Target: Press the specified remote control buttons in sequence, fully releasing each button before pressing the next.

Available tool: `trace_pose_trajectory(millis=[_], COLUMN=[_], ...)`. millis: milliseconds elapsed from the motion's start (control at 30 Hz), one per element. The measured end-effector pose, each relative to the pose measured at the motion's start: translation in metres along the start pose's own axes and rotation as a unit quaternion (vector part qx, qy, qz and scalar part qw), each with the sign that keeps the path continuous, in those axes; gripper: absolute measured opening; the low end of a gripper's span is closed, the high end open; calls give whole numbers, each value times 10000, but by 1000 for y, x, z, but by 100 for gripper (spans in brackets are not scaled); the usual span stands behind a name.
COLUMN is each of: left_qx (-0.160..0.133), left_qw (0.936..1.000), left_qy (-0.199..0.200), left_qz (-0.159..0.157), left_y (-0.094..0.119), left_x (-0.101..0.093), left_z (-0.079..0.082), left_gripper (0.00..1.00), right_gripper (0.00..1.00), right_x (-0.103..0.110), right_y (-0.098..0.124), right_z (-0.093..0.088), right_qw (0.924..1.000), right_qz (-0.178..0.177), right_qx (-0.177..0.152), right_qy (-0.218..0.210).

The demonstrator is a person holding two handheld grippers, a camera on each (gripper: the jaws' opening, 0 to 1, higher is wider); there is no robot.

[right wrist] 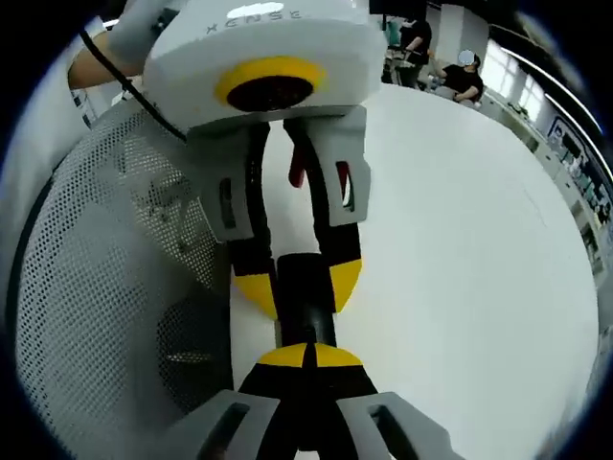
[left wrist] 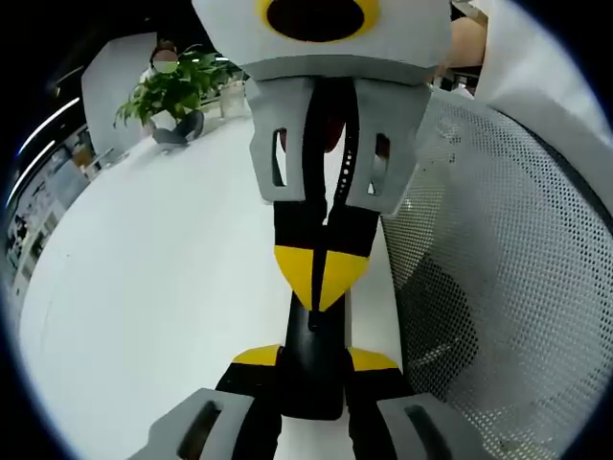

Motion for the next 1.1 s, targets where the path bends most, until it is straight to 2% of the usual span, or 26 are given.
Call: trace_pose_trajectory(millis=[33,167,367,533,733,833,933,1100], left_qx=[1,26,20,21,0,-20,-11,-11], left_qw=[10000,10000,10000,10000,10000,10000,10000,10000], left_qy=[0,-30,-31,-32,-15,-10,-31,-47], left_qz=[-2,-25,-22,-22,-21,-20,3,-8], left_y=[0,0,0,-1,-1,-1,-1,-1], left_x=[0,0,0,1,1,1,0,0], left_z=[0,0,0,0,0,0,0,0], left_gripper=[23,23,23,23,23,23,23,23], right_gripper=[0,0,0,0,0,0,0,0], right_x=[-1,2,1,2,2,2,2,2], right_y=[-1,-1,2,-1,-2,-3,-4,-3], right_z=[0,0,-3,1,4,4,5,4], right_qw=[9998,9993,9995,9990,9973,9964,9909,9944], right_qz=[-43,-190,-237,-234,-250,-260,-397,-399], right_qx=[83,121,-186,-316,11,60,90,-5], right_qy=[158,296,75,193,686,806,1280,977])
Point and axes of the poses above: the point that each gripper's makers call its tool centre point, and the gripper's own axes: y roughly backward along the fingers, x roughly to its left, z roughly out of its top, the point moved 6 cm from there along y, roughly backward along the fingers, and after that the axes turned 9 degrees about y, right-handed, at the moved point
